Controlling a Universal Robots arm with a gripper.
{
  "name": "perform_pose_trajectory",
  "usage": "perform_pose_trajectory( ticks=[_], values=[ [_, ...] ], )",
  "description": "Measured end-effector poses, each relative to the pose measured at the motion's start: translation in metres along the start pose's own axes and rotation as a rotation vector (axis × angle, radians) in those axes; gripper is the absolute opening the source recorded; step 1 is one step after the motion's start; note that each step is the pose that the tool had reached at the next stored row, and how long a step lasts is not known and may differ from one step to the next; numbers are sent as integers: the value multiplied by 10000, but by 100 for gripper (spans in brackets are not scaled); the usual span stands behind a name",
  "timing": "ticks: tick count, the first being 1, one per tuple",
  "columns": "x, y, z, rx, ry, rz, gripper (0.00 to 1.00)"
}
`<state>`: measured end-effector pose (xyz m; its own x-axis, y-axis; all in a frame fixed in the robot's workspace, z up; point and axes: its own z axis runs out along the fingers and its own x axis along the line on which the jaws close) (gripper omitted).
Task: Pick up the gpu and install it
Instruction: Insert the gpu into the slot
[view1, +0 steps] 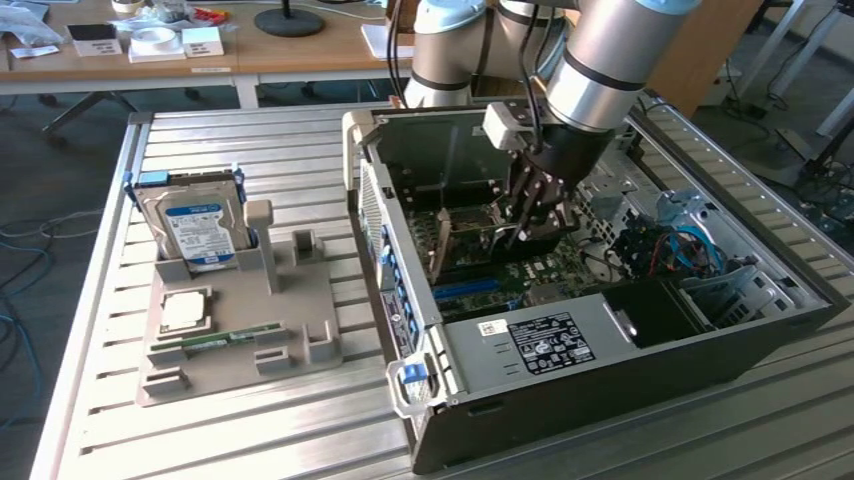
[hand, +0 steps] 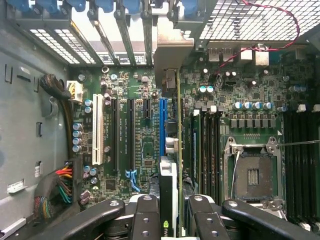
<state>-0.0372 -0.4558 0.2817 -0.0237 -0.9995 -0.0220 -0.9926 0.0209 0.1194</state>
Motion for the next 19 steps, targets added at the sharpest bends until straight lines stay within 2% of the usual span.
perform_pose_trajectory(
  ticks=[5, 12, 19],
  values=[
    [0, 0, 6, 1, -4, 2, 27],
    [2, 3, 80, 3, 0, 3, 27],
    [3, 26, 114, 5, -2, 1, 27]
  ],
)
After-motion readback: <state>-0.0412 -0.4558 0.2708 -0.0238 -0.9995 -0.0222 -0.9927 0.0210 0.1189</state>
